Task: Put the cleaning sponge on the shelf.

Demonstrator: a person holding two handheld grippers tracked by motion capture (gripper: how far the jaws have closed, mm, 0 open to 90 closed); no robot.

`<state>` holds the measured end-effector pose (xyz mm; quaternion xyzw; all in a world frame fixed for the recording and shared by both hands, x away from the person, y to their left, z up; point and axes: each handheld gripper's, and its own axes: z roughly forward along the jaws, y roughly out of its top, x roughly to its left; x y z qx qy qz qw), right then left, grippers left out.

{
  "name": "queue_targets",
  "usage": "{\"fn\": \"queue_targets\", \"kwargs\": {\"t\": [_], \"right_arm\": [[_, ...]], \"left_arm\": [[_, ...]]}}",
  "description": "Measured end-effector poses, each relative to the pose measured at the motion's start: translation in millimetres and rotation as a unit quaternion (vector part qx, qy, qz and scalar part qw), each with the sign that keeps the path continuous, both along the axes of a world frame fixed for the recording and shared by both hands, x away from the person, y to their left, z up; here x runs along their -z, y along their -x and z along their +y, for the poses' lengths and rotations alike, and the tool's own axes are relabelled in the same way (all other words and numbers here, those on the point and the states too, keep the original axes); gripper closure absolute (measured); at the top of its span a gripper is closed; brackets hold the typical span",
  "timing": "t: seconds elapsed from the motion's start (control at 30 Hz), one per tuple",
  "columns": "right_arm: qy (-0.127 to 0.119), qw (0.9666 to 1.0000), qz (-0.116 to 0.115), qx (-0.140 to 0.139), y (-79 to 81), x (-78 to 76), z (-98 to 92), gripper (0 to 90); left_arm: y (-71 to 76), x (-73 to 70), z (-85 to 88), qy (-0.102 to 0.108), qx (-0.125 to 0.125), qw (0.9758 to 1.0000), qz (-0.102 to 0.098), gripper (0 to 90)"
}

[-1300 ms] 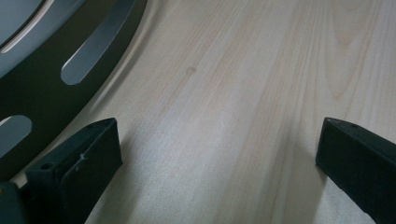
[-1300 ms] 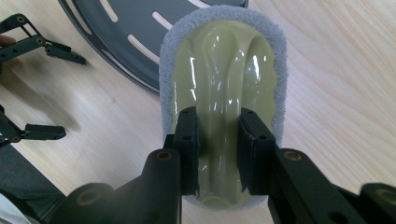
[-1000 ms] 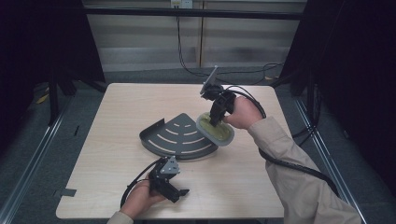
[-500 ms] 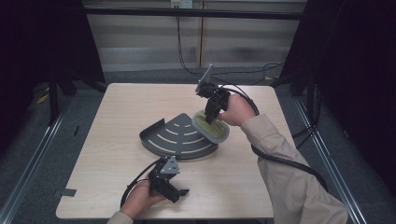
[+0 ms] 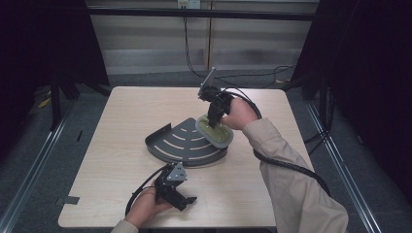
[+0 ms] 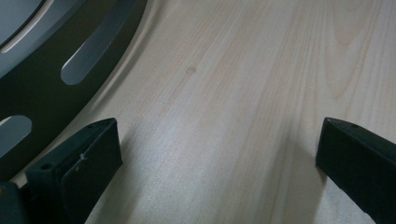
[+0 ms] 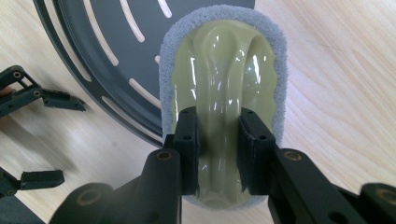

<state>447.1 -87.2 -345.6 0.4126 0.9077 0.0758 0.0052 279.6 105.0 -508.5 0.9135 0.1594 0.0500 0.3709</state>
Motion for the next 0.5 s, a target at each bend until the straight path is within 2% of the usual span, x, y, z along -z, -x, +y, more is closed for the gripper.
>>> {"fn": "queue_targets", "kwargs": {"t": [0.5], "right_arm": [[0.001,1.0,0.009,0.001,-3.5,17.4,11.7,71.9]], "left_arm": [[0.0,0.0,0.0,0.0,0.0,1.0,0.001,0.0]]}}
